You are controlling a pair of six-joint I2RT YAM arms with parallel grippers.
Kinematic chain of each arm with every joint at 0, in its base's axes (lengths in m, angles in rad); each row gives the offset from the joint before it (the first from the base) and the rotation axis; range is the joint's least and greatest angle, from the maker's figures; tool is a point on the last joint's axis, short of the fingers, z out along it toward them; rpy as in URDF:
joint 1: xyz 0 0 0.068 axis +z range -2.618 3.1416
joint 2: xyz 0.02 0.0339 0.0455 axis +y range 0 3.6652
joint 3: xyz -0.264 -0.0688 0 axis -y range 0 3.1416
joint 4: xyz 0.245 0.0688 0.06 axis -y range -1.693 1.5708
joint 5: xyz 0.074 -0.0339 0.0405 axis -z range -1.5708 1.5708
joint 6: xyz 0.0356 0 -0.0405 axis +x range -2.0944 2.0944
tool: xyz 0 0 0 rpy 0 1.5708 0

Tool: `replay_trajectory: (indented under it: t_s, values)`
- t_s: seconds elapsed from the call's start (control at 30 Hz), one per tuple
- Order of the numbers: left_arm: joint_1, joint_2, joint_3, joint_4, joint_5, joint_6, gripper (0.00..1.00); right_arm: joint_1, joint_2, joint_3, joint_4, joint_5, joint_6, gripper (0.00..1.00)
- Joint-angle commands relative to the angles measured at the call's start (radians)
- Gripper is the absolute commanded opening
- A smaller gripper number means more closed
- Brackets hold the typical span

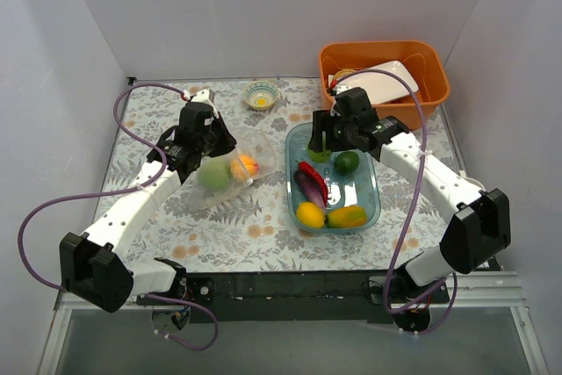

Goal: Place the food in the zip-top bag and seal the zipper
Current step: Pick up the fake fruit from the bin, then place the fake fruit in the zipper food storage bag.

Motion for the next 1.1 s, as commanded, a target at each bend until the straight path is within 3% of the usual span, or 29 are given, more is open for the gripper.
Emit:
replay_trajectory:
  t_s: [0.0,0.3,0.8,1.07]
  values:
    - [-0.004,-0.022,0.013,0.039,-0.021,-0.017,0.00,0.000,0.024,0.098,-0.015,-0.085,0.004,0.28]
    - [-0.004,-0.016,0.005,0.046,0.012,-0.013,0.00,0.002,0.058,0.134,0.006,-0.156,0.031,0.27]
    - [-0.004,0.047,0.020,0.058,0.151,-0.018,0.00,0.066,0.035,-0.014,0.293,-0.283,0.129,0.28]
    - [-0.004,0.061,0.083,0.021,0.171,0.008,0.00,0.127,0.185,0.069,0.359,-0.345,0.154,0.29]
